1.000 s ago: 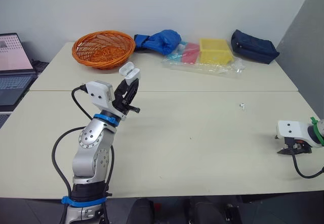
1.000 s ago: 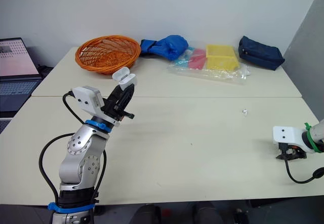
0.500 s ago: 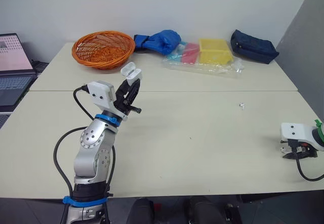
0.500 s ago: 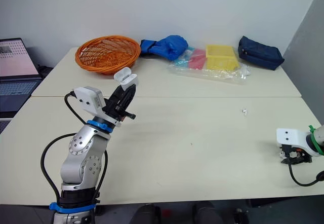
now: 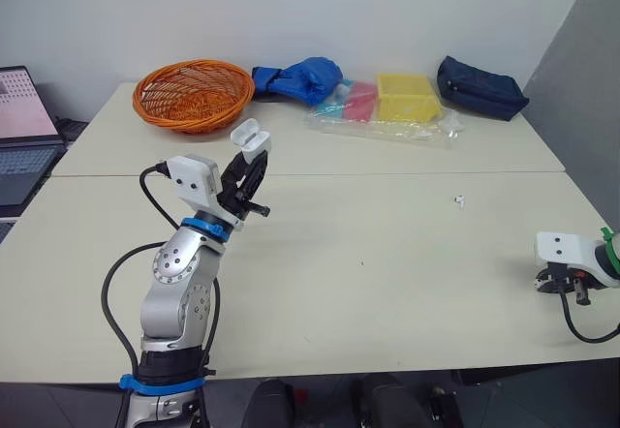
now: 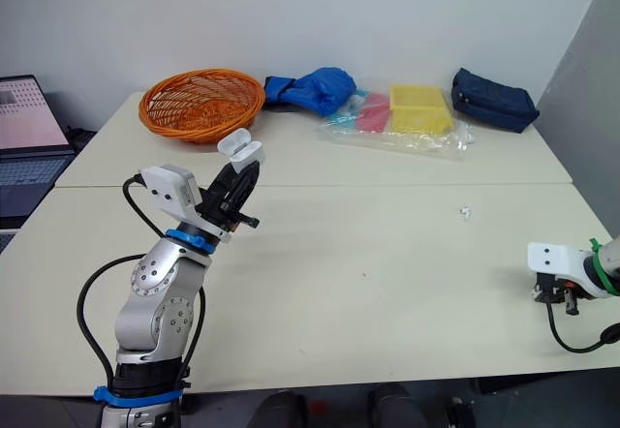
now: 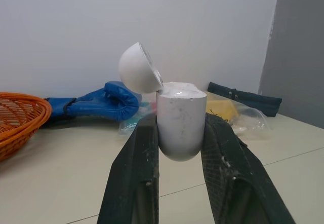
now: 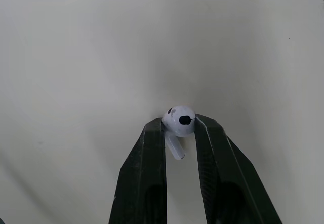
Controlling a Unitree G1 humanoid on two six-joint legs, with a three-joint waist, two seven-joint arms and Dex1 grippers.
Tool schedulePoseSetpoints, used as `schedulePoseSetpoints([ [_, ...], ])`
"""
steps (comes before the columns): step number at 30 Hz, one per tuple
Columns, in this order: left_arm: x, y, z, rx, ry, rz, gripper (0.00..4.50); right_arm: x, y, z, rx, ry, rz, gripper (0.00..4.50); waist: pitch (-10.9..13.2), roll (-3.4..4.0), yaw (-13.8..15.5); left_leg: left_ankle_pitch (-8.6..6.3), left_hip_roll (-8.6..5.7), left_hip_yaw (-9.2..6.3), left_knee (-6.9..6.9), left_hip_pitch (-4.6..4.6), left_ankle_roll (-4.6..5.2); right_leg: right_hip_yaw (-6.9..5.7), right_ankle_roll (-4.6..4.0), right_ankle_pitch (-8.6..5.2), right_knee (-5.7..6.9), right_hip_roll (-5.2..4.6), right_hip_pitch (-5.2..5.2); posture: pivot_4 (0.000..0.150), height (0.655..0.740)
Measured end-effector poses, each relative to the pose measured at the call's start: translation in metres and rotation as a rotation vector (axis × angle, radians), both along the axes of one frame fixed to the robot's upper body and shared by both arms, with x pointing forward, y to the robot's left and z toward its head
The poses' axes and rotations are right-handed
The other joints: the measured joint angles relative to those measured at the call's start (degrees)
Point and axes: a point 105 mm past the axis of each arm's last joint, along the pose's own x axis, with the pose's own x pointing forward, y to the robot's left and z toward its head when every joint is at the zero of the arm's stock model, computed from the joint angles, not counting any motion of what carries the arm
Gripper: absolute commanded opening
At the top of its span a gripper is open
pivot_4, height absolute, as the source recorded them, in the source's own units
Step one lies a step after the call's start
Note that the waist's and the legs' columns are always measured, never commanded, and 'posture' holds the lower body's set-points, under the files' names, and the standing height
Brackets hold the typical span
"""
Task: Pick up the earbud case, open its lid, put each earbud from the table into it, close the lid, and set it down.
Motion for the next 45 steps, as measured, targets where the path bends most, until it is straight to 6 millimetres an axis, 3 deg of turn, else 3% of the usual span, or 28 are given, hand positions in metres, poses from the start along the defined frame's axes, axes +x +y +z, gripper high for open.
schedulePoseSetpoints([
  [5,0.0,0.0,0.0,0.002,0.0,-0.003,0.78,0.0,0.009,0.001,0.035,0.009,0.016,0.42,0.0,0.0,-0.06,0.0,0.01,0.0,-0.01,0.01,0.0,0.01,-0.01,0.0,0.01,0.01,-0.01,0.15,0.74],
  [8,-0.001,-0.004,-0.001,0.012,0.0,-0.027,0.78,0.007,0.069,0.013,0.264,0.016,0.09,0.42,0.01,0.0,-0.57,0.0,0.07,-0.09,-0.07,0.05,0.0,-0.02,0.27,0.16,0.13,0.1,-0.03,0.15,0.74],
  [9,-0.002,-0.005,-0.003,0.016,0.001,-0.037,0.78,0.013,0.101,0.023,0.395,-0.01,0.125,0.42,0.01,0.01,-0.85,0.0,0.09,-0.18,-0.09,0.06,-0.01,-0.04,0.28,0.16,0.16,0.14,-0.04,0.15,0.74],
  [11,-0.004,-0.007,-0.005,0.021,0.001,-0.058,0.78,0.028,0.159,0.054,0.65,-0.087,0.168,0.42,0.06,0.03,-1.36,0.0,0.1,-0.32,-0.08,0.06,-0.01,-0.04,0.24,0.19,0.25,0.2,-0.09,0.15,0.74],
  [13,-0.005,-0.017,-0.008,0.01,0.004,-0.113,0.78,0.032,0.22,0.105,0.911,-0.159,0.232,0.42,0.13,0.14,-1.3,0.01,0.09,-0.47,-0.1,-0.04,-0.03,-0.1,0.16,0.22,0.27,0.23,-0.15,0.15,0.74],
  [16,-0.007,-0.02,-0.01,0.024,0.003,-0.143,0.78,0.026,0.25,0.144,1.055,-0.233,0.263,0.42,0.12,0.11,0.34,0.0,0.12,-0.55,-0.1,-0.18,-0.04,-0.3,0.0,0.04,0.15,0.16,-0.13,0.15,0.74],
  [20,-0.006,-0.021,-0.011,0.031,-0.011,-0.16,0.78,0.033,0.3,0.171,1.369,-0.298,0.169,0.42,0.09,0.07,0.25,-0.05,0.06,-0.36,-0.13,-0.58,-0.09,-0.16,0.12,0.0,0.16,0.05,-0.55,0.15,0.74],
  [23,-0.005,-0.039,-0.011,0.034,-0.013,-0.23,0.78,0.022,0.337,0.185,1.51,-0.308,0.169,0.42,0.08,0.07,0.35,-0.04,0.07,-0.53,-0.04,-1.23,-0.08,-0.26,-0.1,0.18,0.21,0.08,-1.01,0.15,0.74],
  [26,-0.002,-0.036,-0.008,0.04,-0.027,-0.218,0.78,0.02,0.345,0.182,1.527,-0.342,0.138,0.42,0.08,0.07,0.63,-0.05,0.04,-0.54,-0.06,-1.27,-0.08,-0.3,-0.09,0.17,0.12,0.04,-0.99,0.15,0.74],
  [31,-0.002,-0.04,-0.005,0.041,-0.042,-0.227,0.78,0.033,0.347,0.171,1.524,-0.387,0.03,0.42,0.08,0.07,0.18,-0.04,0.07,-0.53,-0.04,-1.21,-0.07,-0.29,0.15,0.03,0.15,0.08,-0.99,0.15,0.74],
  [45,-0.006,-0.051,-0.004,0.066,-0.079,-0.254,0.78,0.046,0.347,0.157,1.439,-0.427,-0.022,0.42,0.08,0.07,0.1,-0.03,0.1,-0.49,-0.06,-1.08,-0.06,-0.25,0.15,0.03,0.17,0.13,-0.92,0.15,0.74],
])
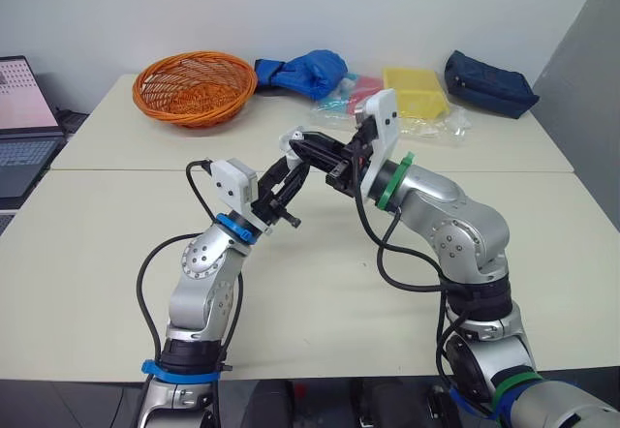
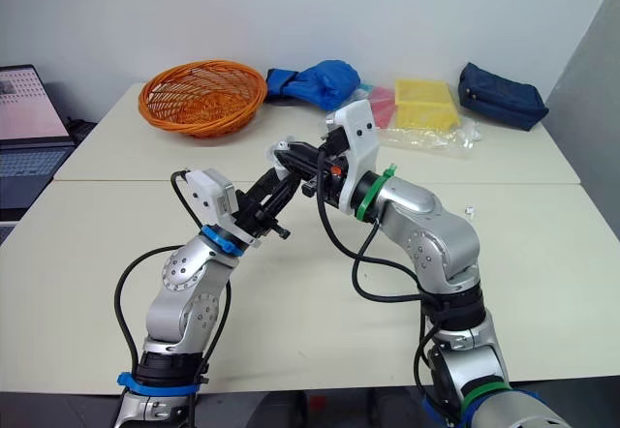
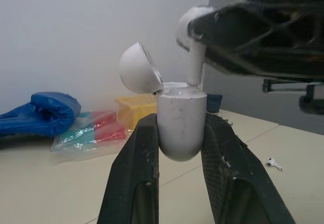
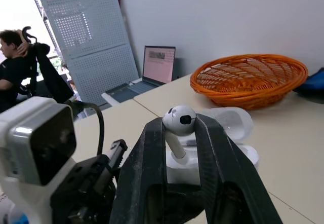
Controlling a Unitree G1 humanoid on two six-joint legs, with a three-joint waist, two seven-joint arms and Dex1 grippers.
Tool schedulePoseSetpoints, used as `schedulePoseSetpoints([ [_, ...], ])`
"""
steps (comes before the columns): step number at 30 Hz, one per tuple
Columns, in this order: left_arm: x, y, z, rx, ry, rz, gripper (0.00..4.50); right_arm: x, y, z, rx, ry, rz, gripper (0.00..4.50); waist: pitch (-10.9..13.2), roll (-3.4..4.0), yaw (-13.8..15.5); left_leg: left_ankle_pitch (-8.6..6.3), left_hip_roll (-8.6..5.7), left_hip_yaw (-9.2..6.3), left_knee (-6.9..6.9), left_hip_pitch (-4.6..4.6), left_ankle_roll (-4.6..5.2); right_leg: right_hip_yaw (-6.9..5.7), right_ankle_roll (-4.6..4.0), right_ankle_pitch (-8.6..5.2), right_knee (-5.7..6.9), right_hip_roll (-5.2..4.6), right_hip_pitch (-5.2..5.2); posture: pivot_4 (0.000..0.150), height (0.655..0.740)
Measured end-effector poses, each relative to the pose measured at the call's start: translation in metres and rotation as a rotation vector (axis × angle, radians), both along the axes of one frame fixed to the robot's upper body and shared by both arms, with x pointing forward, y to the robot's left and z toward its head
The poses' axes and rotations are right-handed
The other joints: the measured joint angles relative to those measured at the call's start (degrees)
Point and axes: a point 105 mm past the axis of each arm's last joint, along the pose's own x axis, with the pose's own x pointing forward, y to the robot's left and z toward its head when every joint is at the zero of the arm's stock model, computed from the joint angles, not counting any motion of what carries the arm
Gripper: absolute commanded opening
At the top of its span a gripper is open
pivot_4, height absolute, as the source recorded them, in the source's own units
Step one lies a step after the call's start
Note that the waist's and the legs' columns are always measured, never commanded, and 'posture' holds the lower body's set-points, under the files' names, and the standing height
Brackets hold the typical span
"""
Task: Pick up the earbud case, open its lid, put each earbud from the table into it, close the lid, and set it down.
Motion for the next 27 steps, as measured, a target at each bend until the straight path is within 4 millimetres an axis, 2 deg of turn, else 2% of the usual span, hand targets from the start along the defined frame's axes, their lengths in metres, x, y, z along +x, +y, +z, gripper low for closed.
schedulePoseSetpoints([
  [19,0.001,-0.002,-0.002,0.03,-0.005,0.022,0.78,0.004,0.002,-0.011,-0.097,-0.028,-0.025,0.42,0.0,0.0,-0.02,0.0,0.02,-0.02,-0.03,0.0,0.0,0.0,0.0,0.0,-0.02,0.02,0.0,0.15,0.74],
  [25,0.002,-0.001,-0.003,0.033,-0.004,0.031,0.78,0.007,-0.001,-0.011,-0.103,-0.032,-0.055,2.41,0.0,0.0,-0.02,0.0,0.02,-0.03,-0.03,0.0,0.0,-0.01,0.0,0.0,-0.02,0.01,0.0,0.15,0.74],
  [27,0.002,-0.002,-0.003,0.037,-0.005,0.034,0.78,0.008,-0.002,-0.012,-0.103,-0.031,-0.06,2.41,0.0,0.0,-0.03,0.0,0.01,-0.02,-0.03,0.0,0.0,0.0,0.0,0.0,-0.02,0.01,0.0,0.15,0.74],
])
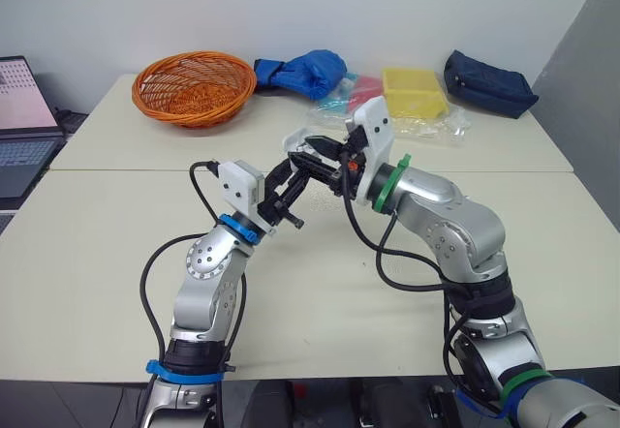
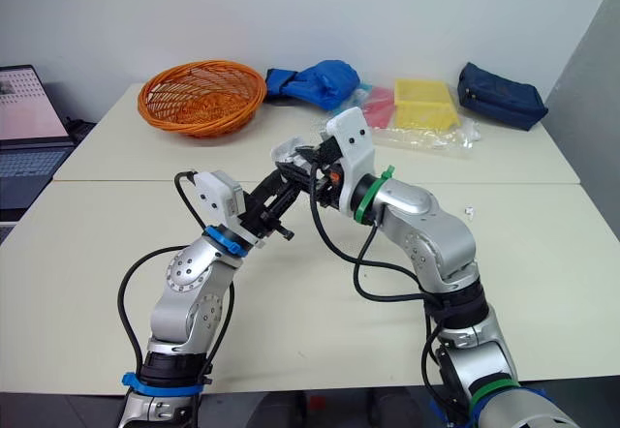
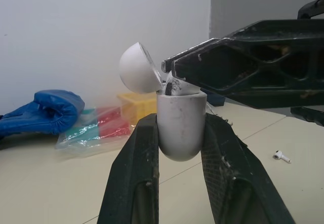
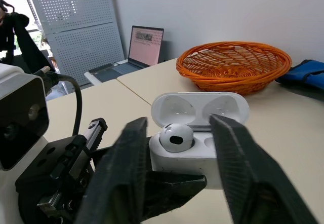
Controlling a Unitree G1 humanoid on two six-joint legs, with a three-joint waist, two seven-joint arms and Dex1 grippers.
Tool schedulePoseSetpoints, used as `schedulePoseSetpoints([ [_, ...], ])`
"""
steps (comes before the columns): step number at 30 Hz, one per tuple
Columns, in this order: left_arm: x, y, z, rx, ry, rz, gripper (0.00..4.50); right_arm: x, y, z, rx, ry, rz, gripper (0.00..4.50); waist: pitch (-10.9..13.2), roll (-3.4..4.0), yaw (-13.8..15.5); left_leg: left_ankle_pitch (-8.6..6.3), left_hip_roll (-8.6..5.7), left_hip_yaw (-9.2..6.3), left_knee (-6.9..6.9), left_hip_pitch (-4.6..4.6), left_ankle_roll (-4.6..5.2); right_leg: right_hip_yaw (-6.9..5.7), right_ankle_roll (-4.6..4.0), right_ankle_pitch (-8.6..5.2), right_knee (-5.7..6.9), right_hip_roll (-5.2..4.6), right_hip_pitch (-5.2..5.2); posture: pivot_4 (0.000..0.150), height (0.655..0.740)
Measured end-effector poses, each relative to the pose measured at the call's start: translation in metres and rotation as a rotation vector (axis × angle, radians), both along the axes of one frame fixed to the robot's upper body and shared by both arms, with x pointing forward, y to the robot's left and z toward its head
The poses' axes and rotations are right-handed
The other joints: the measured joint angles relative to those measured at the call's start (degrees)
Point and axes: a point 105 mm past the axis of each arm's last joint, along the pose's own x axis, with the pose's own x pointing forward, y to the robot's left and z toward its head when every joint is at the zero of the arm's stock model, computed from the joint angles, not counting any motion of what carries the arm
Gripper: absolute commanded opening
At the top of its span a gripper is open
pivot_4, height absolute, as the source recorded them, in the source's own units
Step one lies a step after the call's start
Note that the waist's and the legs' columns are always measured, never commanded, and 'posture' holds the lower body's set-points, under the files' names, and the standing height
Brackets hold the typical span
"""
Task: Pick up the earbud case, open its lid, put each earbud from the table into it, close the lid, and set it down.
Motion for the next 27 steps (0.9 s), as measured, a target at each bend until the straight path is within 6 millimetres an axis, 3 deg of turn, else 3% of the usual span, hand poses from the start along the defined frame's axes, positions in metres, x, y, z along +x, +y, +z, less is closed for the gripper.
schedulePoseSetpoints([
  [9,-0.001,-0.002,0.003,-0.011,-0.008,-0.006,0.78,-0.001,-0.008,0.005,0.045,-0.032,0.033,2.41,0.0,0.0,0.02,0.0,0.0,-0.01,-0.01,-0.02,0.0,-0.01,0.0,0.0,-0.02,0.0,0.0,0.15,0.74],
  [14,-0.002,0.005,0.0,-0.013,0.0,0.001,0.78,-0.027,-0.027,0.043,0.114,-0.044,0.188,2.41,0.02,0.02,0.0,0.0,-0.01,0.02,-0.02,-0.04,0.0,-0.02,0.0,0.0,-0.04,-0.04,-0.02,0.15,0.74],
  [17,-0.002,0.008,0.0,-0.009,0.001,0.012,0.78,-0.038,-0.043,0.07,0.112,-0.091,0.179,2.41,0.02,0.0,0.0,0.0,0.0,-0.04,-0.04,-0.01,0.0,-0.05,-0.02,-0.02,-0.05,-0.03,0.01,0.15,0.74],
  [20,-0.002,0.011,-0.001,-0.006,0.002,0.021,0.78,-0.022,-0.074,0.051,0.045,-0.02,0.034,2.41,0.0,-0.02,0.23,0.0,-0.02,-0.07,-0.04,0.01,0.01,-0.08,-0.05,-0.04,-0.15,-0.06,0.12,0.15,0.74],
  [22,-0.002,0.014,-0.001,-0.002,0.002,0.029,0.78,0.001,-0.109,0.022,-0.023,0.059,-0.139,2.41,0.01,-0.02,0.22,0.0,-0.08,0.04,-0.03,0.0,0.01,0.03,0.0,-0.01,-0.23,-0.13,0.11,0.15,0.74],
  [26,-0.002,0.019,-0.004,-0.005,0.015,0.054,0.78,0.03,-0.167,-0.013,-0.132,0.077,-0.396,2.41,0.01,-0.01,-0.04,-0.03,-0.08,0.14,-0.06,0.0,0.04,0.06,0.08,0.03,-0.35,-0.1,0.1,0.15,0.74],
  [27,-0.002,0.02,-0.004,-0.007,0.016,0.058,0.78,0.039,-0.189,-0.027,-0.19,0.082,-0.484,2.6,0.01,-0.01,-0.01,-0.03,-0.08,0.11,-0.09,-0.01,0.04,0.06,0.08,0.03,-0.38,-0.1,0.11,0.15,0.74],
])
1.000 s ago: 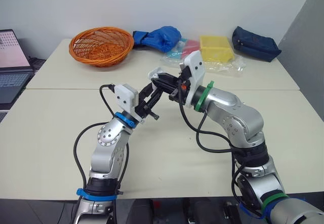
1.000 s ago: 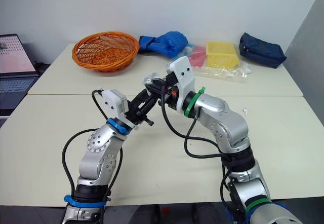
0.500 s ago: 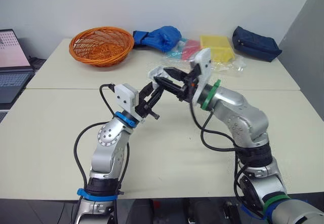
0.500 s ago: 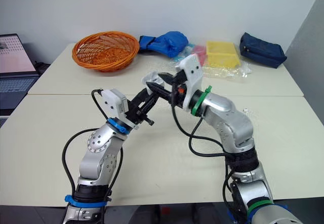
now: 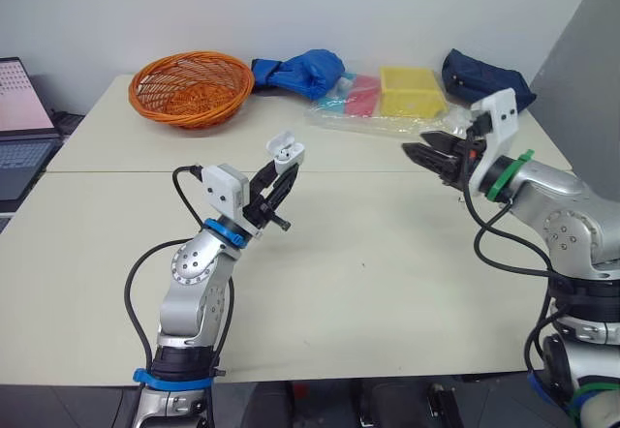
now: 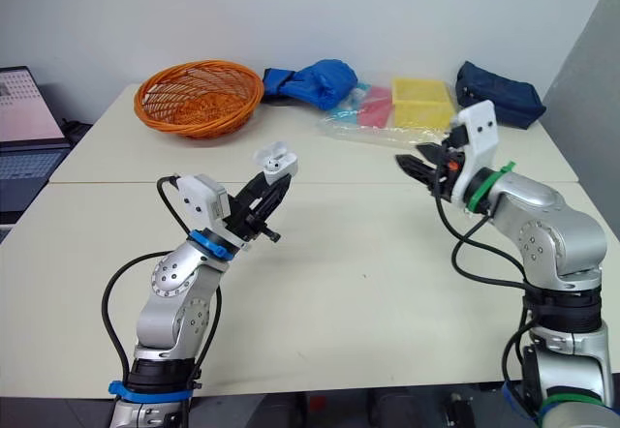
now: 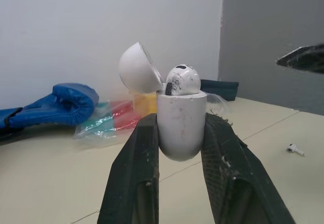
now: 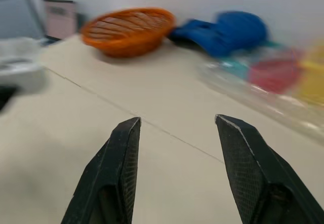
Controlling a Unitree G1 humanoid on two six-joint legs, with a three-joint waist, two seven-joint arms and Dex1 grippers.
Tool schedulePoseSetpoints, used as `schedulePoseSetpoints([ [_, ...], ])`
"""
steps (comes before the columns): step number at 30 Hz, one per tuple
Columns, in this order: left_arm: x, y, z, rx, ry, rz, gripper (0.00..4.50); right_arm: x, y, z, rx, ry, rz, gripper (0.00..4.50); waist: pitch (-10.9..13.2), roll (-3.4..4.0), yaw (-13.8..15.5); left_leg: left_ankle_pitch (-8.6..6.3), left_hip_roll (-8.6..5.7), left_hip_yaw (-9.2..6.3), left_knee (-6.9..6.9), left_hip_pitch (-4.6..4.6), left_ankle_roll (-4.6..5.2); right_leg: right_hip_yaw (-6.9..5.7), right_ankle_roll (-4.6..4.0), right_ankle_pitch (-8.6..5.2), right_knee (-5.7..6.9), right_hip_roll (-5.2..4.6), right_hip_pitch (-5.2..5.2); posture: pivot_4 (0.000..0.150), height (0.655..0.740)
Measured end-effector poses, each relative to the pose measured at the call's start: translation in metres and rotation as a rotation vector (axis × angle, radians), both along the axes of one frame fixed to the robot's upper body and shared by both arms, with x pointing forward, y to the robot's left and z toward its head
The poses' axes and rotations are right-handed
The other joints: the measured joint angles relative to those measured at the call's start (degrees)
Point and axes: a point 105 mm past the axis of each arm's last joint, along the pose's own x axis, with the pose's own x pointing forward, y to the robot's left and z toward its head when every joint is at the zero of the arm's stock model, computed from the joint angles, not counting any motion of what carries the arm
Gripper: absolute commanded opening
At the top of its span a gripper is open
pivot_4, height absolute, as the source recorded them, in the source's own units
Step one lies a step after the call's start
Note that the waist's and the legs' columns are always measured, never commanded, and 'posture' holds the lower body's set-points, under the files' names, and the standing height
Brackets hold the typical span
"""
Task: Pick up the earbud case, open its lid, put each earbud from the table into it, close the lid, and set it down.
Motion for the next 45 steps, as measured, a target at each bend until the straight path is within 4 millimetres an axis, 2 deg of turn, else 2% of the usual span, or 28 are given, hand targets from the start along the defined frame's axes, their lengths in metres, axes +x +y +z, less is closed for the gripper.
schedulePoseSetpoints([
  [3,0.0,0.001,0.0,-0.004,-0.001,0.008,0.78,0.014,-0.037,-0.039,-0.057,0.095,-0.147,3.29,0.01,0.02,-0.15,0.0,0.02,0.06,-0.07,0.02,0.0,0.04,-0.01,0.0,0.05,0.06,-0.08,0.15,0.74],
  [8,-0.001,-0.005,0.002,-0.001,-0.007,-0.009,0.78,0.029,-0.064,-0.089,-0.041,0.242,-0.325,3.29,0.02,0.03,-0.32,0.0,0.06,0.04,-0.1,0.09,0.0,0.08,-0.02,0.0,0.14,0.13,-0.08,0.15,0.74],
  [16,-0.002,-0.002,0.007,0.013,-0.022,0.0,0.78,0.04,-0.073,-0.115,0.048,0.312,-0.459,3.29,0.02,0.04,-0.08,0.0,0.03,0.09,-0.09,0.06,0.0,0.09,0.0,0.01,0.09,0.09,-0.07,0.15,0.74],
  [18,-0.002,-0.002,0.008,0.015,-0.025,0.004,0.78,0.041,-0.075,-0.115,0.042,0.314,-0.47,3.29,0.02,0.04,-0.07,0.0,0.03,0.06,-0.08,0.07,0.0,0.09,0.0,0.01,0.08,0.08,-0.02,0.15,0.74],
  [21,-0.003,-0.002,0.008,0.016,-0.026,0.004,0.78,0.041,-0.078,-0.116,0.046,0.313,-0.483,2.77,0.02,0.04,-0.06,0.0,0.02,0.04,-0.04,0.09,0.0,0.08,0.02,0.02,0.09,0.06,0.02,0.15,0.74],
  [28,-0.004,-0.004,0.008,0.021,-0.021,-0.006,0.78,0.041,-0.077,-0.116,0.016,0.306,-0.46,0.42,0.02,0.04,0.08,0.0,0.01,0.02,-0.01,0.09,0.0,0.08,0.02,0.02,0.09,0.06,0.05,0.15,0.74],
  [35,-0.006,-0.007,0.007,0.028,-0.023,-0.019,0.78,0.032,-0.079,-0.116,-0.003,0.313,-0.407,0.4,0.02,0.04,0.14,0.0,0.02,0.0,-0.05,0.08,0.0,0.06,0.02,0.01,0.08,0.07,0.04,0.15,0.74],
  [37,-0.006,-0.007,0.007,0.028,-0.022,-0.02,0.78,0.025,-0.08,-0.115,-0.013,0.328,-0.353,0.4,0.02,0.04,0.12,0.0,0.02,0.01,-0.05,0.07,0.0,0.06,0.02,0.01,0.07,0.07,0.03,0.15,0.74],
  [39,-0.006,-0.007,0.007,0.029,-0.022,-0.022,0.78,0.018,-0.072,-0.111,-0.027,0.332,-0.251,0.4,0.02,0.05,0.09,0.0,0.01,0.03,-0.05,0.08,0.0,0.06,0.02,0.01,0.08,0.07,0.02,0.15,0.74],
  [42,-0.008,-0.012,0.007,0.038,-0.034,-0.046,0.78,-0.019,-0.059,-0.089,-0.292,0.329,0.131,0.4,0.23,0.47,0.12,0.0,-0.06,0.07,-0.06,0.09,0.0,-0.01,0.1,-0.03,0.06,0.03,0.01,0.15,0.74],
  [45,-0.008,-0.013,0.003,0.043,-0.034,-0.059,0.78,-0.058,-0.07,-0.079,-0.577,0.398,0.393,0.4,0.24,0.46,0.13,-0.01,-0.03,-0.01,-0.06,0.11,-0.01,-0.09,0.09,-0.04,0.0,0.04,0.06,0.15,0.74],
])
